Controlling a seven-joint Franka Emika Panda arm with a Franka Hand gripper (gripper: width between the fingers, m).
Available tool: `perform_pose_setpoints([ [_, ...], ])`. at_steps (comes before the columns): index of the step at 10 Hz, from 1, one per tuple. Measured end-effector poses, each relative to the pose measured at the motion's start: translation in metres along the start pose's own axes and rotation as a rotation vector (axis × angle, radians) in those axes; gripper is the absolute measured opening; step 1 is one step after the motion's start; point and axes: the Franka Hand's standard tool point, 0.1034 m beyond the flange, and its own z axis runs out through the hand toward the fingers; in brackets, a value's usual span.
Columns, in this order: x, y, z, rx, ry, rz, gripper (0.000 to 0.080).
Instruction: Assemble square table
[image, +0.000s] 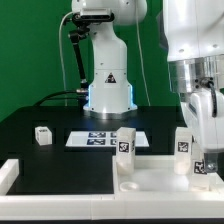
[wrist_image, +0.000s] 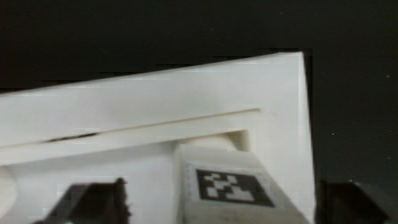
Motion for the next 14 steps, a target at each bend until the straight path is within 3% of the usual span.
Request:
perform_pose_setpoints([
  [1,0.0018,-0.0005,-0.0011,0.000,-0.001,-0.174,0.0617],
  [4,0.0033,-0.0006,-0.0003,0.001,0.003,-0.333,0.0649],
  [7,0.0096,-0.0026,-0.0030,-0.043,0.007,-0.952,0.0649],
  [9,0.0093,-0.0029,-0.0023,-0.038,0.013,-0.845,0.0649],
  [10,0.0101,-0.0030,-0.0024,-0.038,0.014,-0.844,0.0517],
  [11,0.0099,-0.0028,-0.0021,-0.037,0.015,-0.758,0.0517],
  [12,0.0099,-0.0027,-0.0020,-0.037,0.016,-0.691,0.0377],
  [13,0.0111,-0.0017,-0.0015,-0.039,0.017,-0.616,0.0292],
  [14,0.0115,-0.0011,-0.0012,-0.039,0.020,-0.507,0.0292],
])
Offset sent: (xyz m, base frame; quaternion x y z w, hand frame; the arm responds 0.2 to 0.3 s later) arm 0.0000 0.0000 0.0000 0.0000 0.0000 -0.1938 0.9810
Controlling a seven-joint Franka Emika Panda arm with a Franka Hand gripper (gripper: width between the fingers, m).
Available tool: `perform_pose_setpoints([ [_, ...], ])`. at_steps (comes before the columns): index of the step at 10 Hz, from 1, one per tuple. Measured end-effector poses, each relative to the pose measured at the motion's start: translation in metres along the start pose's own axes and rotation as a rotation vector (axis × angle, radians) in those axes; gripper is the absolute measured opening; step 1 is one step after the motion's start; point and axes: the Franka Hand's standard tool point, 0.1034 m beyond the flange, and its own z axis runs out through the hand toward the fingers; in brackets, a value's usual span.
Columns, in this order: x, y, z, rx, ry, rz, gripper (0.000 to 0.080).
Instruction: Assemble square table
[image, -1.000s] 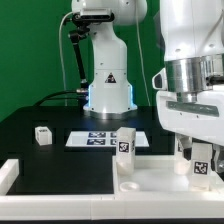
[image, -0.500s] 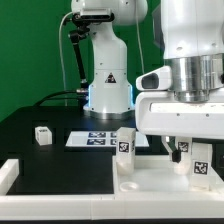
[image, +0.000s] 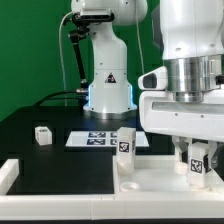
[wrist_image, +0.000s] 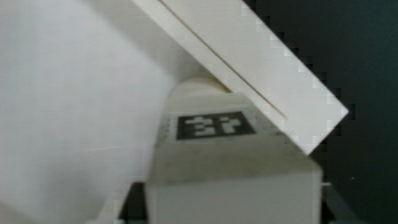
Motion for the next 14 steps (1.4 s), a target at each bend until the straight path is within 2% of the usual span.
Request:
perform_pose_setpoints([
  [2,-0.0002,0.0022,0.0006,-0.005,0.007,0.374,0.0292],
  [4,-0.0003,0.0048,0.0015,0.020,-0.029,0.775,0.0292],
  [5,-0.0011,0.0047,0.0015,0.019,-0.029,0.834,0.0292],
  [7,-0.0021,0.0045,0.0015,0.018,-0.027,0.807,0.0292],
  [8,-0.0024,0.0034,0.0010,0.014,-0.013,0.702,0.0292],
  [9,-0.0056,-0.0016,-0.0003,0.005,0.012,0.448,0.0292],
  [10,-0.0077,-0.0040,-0.0011,0.005,0.008,0.287,0.0473],
  [11,-0.0064,-0.0026,-0.0004,0.002,0.011,0.252,0.0473],
  [12,-0.0058,-0.0022,-0.0002,0.001,0.011,0.189,0.0614],
  [13,-0.0056,-0.0021,-0.0001,0.000,0.012,0.146,0.0639],
  [14,-0.0055,-0.0027,-0.0003,-0.012,0.032,-0.040,0.0639],
])
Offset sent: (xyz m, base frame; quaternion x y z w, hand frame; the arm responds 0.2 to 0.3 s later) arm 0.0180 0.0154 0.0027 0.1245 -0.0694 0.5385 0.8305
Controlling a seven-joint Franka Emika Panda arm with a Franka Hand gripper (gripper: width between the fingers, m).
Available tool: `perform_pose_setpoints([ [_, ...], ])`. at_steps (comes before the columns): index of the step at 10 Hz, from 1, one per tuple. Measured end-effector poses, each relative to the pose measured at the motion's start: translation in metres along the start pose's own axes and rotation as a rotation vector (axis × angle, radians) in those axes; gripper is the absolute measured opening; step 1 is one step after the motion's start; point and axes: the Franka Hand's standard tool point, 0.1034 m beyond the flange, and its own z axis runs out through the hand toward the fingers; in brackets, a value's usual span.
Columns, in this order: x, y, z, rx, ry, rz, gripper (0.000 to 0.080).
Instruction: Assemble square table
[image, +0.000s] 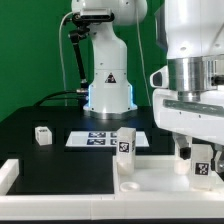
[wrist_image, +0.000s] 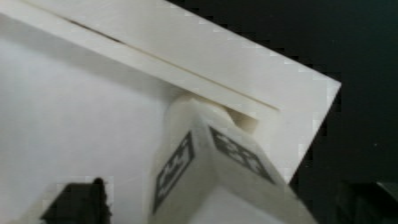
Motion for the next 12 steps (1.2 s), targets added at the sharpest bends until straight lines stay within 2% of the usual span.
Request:
perform_pose_setpoints([
  [1,-0.0043,-0.0030,0.0004,-0.017,0.027,-0.264,0.0648],
  [2,-0.0051,-0.0029,0.0010,-0.021,0.024,-0.385,0.0649],
  [4,-0.0034,-0.0019,0.0012,-0.021,0.025,-0.341,0.0639],
  [5,-0.0033,-0.0018,0.0014,-0.021,0.024,-0.327,0.0475],
  [6,-0.0035,-0.0017,0.0017,-0.020,0.024,-0.280,0.0475],
  [7,-0.0040,-0.0016,0.0021,-0.019,0.024,-0.181,0.0283],
  [10,-0.0042,-0.0014,0.0023,-0.017,0.023,0.032,0.0288],
  [11,-0.0097,0.0006,0.0014,-0.058,-0.006,0.343,0.0288],
  [12,-0.0058,-0.0045,0.0014,-0.042,-0.031,0.517,0.0288],
])
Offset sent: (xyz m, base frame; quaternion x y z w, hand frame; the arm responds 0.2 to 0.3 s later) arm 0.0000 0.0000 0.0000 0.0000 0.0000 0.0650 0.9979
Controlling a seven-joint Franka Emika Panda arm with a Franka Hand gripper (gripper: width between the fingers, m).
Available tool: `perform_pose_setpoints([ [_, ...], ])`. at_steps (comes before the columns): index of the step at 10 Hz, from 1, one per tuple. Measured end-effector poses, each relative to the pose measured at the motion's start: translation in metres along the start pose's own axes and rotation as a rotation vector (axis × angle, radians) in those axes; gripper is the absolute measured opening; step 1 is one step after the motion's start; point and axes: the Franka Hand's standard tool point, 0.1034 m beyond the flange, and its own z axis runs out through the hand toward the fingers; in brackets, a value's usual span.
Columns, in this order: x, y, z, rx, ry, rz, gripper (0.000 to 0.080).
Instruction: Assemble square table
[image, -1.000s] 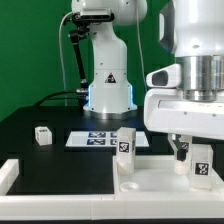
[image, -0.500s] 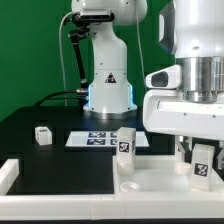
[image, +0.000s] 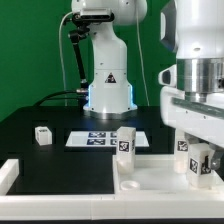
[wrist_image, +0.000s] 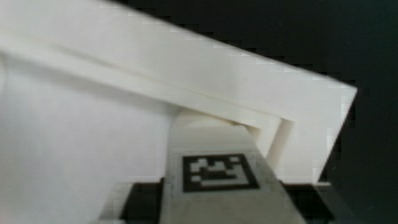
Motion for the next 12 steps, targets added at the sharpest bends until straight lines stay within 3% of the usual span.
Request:
perform_pose_setpoints([
  [2,0.0062,0.0006,0.0028,0.011,-0.038,0.254,0.0288],
  [4,0.0036,0.0005,0.0031,0.013,-0.035,0.272,0.0288],
  [5,0.0034,0.0005,0.0032,0.014,-0.034,0.226,0.0369],
  [6,0.0003,0.0005,0.0039,0.022,-0.030,0.078,0.0369],
  [7,0.0008,-0.0013,0.0032,0.036,-0.020,-0.111,0.0577],
  [8,0.0023,-0.0012,0.0023,0.038,-0.016,-0.256,0.0577],
  [9,0.0030,-0.0008,0.0031,0.036,-0.014,-0.289,0.0636],
  [12,0.0049,-0.0010,0.0030,0.036,-0.006,-0.470,0.0647],
])
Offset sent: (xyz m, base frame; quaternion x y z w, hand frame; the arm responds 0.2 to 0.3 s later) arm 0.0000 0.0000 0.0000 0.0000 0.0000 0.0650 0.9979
